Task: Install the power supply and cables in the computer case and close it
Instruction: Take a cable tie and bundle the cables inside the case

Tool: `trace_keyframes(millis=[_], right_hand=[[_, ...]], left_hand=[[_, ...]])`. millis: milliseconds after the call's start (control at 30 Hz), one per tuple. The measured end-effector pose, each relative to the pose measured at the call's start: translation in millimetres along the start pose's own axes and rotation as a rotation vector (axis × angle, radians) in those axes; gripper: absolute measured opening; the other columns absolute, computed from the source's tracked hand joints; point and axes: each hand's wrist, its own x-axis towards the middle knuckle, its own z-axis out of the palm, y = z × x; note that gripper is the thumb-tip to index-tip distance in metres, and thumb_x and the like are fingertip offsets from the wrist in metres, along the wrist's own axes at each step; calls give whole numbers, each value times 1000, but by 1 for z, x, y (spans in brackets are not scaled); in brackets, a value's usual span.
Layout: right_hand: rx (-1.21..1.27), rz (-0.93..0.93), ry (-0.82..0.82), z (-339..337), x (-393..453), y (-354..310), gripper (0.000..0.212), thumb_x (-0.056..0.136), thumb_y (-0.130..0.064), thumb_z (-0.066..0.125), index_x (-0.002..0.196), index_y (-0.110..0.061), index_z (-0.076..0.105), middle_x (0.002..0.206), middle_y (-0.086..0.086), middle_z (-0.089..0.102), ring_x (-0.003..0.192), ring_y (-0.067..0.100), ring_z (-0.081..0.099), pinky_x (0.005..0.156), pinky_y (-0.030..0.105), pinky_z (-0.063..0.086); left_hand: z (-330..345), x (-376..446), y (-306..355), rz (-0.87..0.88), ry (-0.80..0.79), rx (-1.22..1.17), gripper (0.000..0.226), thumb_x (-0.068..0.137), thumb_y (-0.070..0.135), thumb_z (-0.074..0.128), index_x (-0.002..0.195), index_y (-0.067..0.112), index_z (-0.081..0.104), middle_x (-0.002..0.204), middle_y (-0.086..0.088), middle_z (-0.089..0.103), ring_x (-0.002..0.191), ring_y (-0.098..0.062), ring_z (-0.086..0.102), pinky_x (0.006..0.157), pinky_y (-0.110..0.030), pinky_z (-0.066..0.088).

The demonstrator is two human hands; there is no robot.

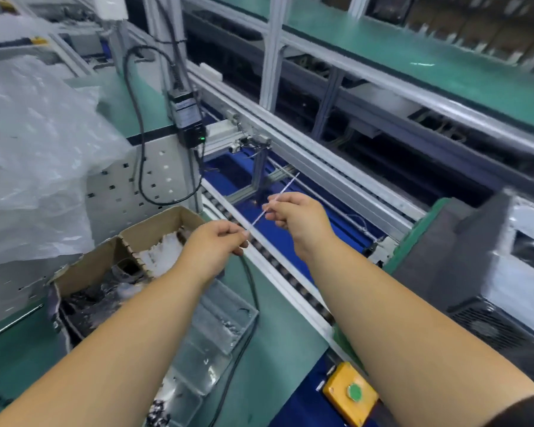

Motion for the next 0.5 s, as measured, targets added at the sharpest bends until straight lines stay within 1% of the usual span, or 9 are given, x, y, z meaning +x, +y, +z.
trace_keyframes(millis=[100, 167, 233, 300, 433, 500], right_hand=[[-9, -38, 105, -54, -15, -12, 7, 93, -12, 61, 93, -12, 68, 80, 0, 74, 66, 9, 64, 68, 23, 46], [2, -71, 167, -93, -27, -19, 10, 93, -16, 62, 87, -15, 69, 79, -2, 73, 65, 9, 62, 68, 25, 45], [23, -102, 221, -125, -38, -24, 17, 94, -15, 60, 81, -18, 70, 70, -6, 68, 60, 7, 57, 63, 23, 41], [84, -126, 287, -167, -53, -30, 20, 96, -12, 57, 80, -17, 69, 64, -7, 62, 55, 7, 52, 61, 22, 38], [145, -148, 375, -246, -89, -36, 18, 98, -10, 54, 87, -13, 68, 70, -4, 63, 58, 7, 52, 62, 21, 38], [168, -154, 407, -282, -109, -37, 19, 98, -8, 52, 89, -12, 69, 68, -4, 66, 58, 6, 54, 62, 20, 40]], left_hand=[[42, -6, 19, 31, -28, -29, 11, 88, 13, 67, 77, 12, 69, 70, -2, 69, 55, -4, 62, 48, -10, 40], [73, -10, 29, 36, -51, -64, 12, 88, 13, 66, 76, 14, 69, 70, -1, 69, 57, -6, 63, 51, -15, 41], [99, -16, 38, 32, -83, -104, 12, 87, 16, 68, 75, 18, 69, 68, 3, 70, 60, -5, 64, 58, -23, 40], [133, -24, 47, 46, -127, -118, 12, 86, 17, 69, 74, 20, 70, 68, 6, 70, 63, -4, 65, 62, -25, 41], [196, -44, 68, 120, -202, -114, 5, 82, 22, 73, 79, 26, 73, 75, 2, 72, 73, -9, 67, 67, -25, 42], [226, -56, 78, 149, -245, -121, 3, 83, 24, 73, 84, 27, 73, 82, 2, 74, 79, -10, 69, 69, -24, 43]])
